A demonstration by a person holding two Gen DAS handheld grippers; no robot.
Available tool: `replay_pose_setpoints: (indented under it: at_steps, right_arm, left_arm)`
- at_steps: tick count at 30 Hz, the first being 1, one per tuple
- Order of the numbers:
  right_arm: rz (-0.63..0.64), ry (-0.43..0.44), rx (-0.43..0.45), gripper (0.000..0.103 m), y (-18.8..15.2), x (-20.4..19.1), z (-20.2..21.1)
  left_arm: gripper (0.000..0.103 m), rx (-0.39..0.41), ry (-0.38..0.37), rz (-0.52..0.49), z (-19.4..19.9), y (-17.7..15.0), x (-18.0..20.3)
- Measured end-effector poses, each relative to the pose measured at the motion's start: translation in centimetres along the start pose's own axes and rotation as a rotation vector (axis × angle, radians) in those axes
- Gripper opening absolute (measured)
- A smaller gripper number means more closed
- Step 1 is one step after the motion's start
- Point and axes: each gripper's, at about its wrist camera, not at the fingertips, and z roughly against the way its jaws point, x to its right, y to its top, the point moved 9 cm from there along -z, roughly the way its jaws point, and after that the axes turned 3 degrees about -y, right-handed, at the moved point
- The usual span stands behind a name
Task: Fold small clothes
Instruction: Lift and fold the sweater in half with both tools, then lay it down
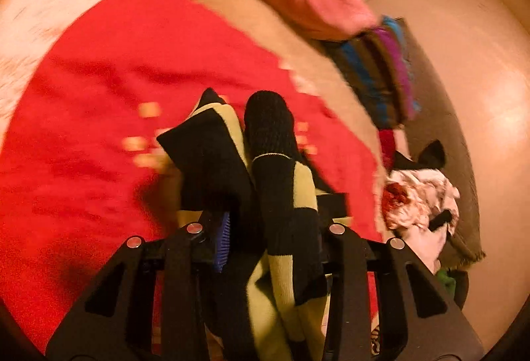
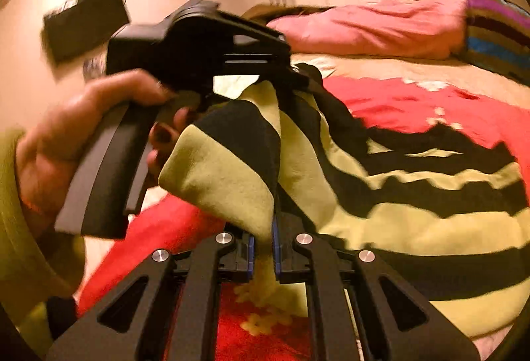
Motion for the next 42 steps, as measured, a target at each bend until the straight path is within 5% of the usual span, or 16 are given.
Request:
replay_pose_setpoints:
  at_steps: [8,10,14,17,23,34,42]
  right_arm:
    - [-0.128,-0.085,0.062,0.007,-0.2,7.3,7.1]
    - [-0.161,-0.119,0.051,0.007,-1.0,9.6,7.5]
    - [-0.412,-0.169,-0.044,0.010,-5.6,16.5,7.2]
    - [-0.580,-0.132,-0.081,0.019,-8.8,19.2,7.2]
    - [-0.585,-0.135,-0.067,0.036,-9.3,19.7,8.9]
    - [-0.595,-0.088,0.059,0.075,-4.5,20.8,12.2]
    - [-0.550,-0.089,-0.134,0.087,-2.8,22.7,6.9]
  left_arm:
    - [0.028,-0.058,-0.035,-0.165,-6.9,-5.1,11.4]
    - [0.046,-0.076,-0.071,-0.173,-9.1,-6.8,13.1]
    - [0.051,-0.098,-0.124,-0.169,-10.9,-9.9,14.5]
    - [0.052,-0.079,-0.096,-0.187,-10.2,-10.4,13.6]
    - [0.055,0.006,0.054,-0.222,-5.0,-10.2,8.0]
    - [0.063,0.021,0.160,-0.231,-1.9,-14.9,1.9]
    - [0.063,-0.072,0.210,-0.350,-5.6,-17.8,2.7]
